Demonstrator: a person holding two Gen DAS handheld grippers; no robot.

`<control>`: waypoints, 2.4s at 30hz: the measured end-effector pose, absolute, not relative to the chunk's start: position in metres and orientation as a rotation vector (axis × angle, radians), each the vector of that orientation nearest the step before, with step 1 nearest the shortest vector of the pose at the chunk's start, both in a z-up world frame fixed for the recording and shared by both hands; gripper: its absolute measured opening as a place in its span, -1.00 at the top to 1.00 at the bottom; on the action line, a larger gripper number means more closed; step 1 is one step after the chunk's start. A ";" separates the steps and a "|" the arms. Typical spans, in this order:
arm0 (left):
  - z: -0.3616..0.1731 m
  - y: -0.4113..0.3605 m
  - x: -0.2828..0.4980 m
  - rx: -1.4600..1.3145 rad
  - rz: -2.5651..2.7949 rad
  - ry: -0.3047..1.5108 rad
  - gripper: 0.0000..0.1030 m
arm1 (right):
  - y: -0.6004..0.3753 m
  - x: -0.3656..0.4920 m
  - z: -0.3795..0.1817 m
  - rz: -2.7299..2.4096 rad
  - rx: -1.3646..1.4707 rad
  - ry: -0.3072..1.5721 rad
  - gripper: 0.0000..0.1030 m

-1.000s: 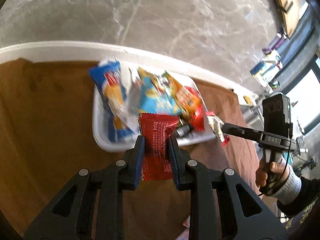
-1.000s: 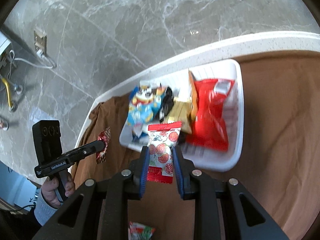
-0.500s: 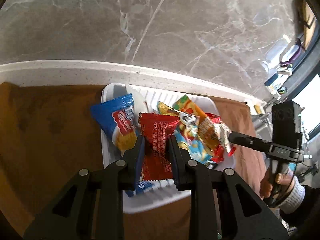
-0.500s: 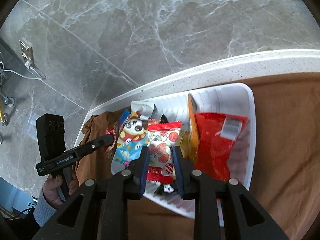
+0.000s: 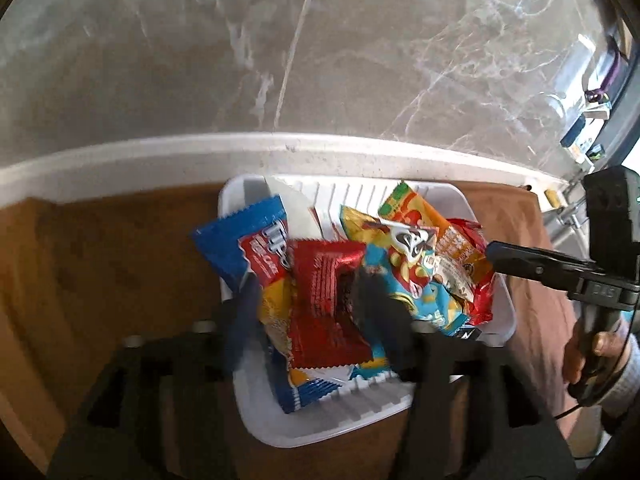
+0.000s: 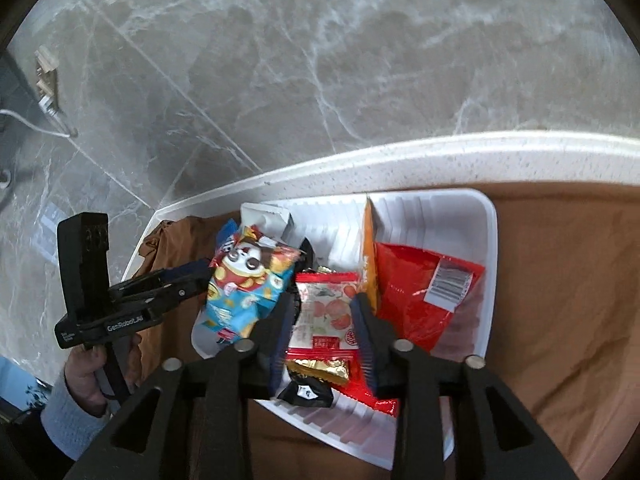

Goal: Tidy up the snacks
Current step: 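Lower both packets into the white tray and open both tools, then grasp the pink stick packet with the left tool while the right tool grasps the green packet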

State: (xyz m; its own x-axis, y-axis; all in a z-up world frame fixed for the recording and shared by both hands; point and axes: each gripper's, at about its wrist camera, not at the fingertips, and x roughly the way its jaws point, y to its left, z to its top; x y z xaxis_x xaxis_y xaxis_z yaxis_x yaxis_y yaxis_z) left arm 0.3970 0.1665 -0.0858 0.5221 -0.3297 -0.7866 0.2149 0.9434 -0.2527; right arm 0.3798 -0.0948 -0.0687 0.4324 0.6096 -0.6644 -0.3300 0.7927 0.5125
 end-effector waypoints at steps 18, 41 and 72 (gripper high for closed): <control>-0.063 0.133 0.261 0.066 -0.487 0.993 -0.16 | -0.068 0.251 -0.057 0.836 -0.035 0.995 -0.03; -0.135 0.074 0.102 0.471 -0.780 1.191 -0.16 | -0.018 0.151 -0.115 0.867 -0.140 1.182 -0.26; -0.155 0.052 0.105 0.559 -0.785 1.156 -0.20 | -0.012 0.157 -0.125 0.770 -0.190 1.138 0.10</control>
